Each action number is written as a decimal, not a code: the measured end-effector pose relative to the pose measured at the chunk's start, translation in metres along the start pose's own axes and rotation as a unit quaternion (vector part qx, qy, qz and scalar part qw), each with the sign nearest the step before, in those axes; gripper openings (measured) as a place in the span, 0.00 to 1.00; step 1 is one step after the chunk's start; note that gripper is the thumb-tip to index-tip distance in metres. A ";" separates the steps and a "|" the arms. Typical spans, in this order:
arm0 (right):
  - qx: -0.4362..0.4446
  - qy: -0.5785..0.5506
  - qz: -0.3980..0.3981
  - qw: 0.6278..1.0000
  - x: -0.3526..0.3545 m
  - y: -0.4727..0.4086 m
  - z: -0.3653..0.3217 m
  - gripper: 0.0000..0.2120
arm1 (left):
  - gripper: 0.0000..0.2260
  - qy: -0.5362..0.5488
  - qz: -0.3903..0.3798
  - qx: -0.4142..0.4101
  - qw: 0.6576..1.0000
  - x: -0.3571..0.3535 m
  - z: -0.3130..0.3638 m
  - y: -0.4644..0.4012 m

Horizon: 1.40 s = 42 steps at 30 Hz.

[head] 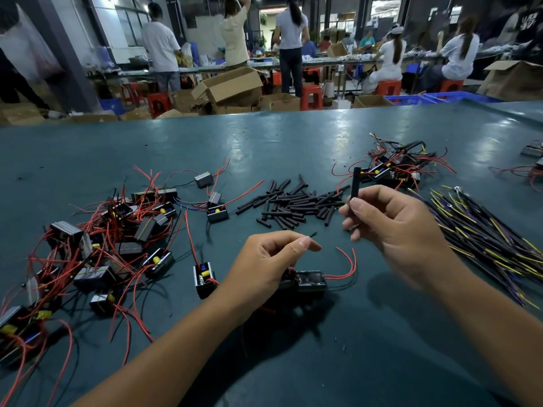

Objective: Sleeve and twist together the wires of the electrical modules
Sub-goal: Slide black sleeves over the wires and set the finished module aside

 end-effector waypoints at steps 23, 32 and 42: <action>0.054 0.086 -0.074 0.992 -0.016 0.019 0.002 0.06 | 0.13 -0.013 -0.015 -0.025 0.999 0.000 0.003 0.007; 0.048 0.155 -0.123 0.979 -0.019 0.027 0.010 0.06 | 0.04 0.060 -0.042 0.006 0.997 0.001 -0.003 0.002; 0.098 0.290 -0.181 0.935 -0.025 0.033 0.021 0.03 | 0.11 -0.156 -0.058 0.017 0.986 0.037 0.005 0.001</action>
Point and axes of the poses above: each hand's wrist, its own y-axis away from the middle knuckle, its own x-axis out of the back of the hand, z = x × y, the point moved 1 cm from there along -y, towards the middle knuckle, and after that the axes turned 13 degrees about x, right-handed, at the moved point
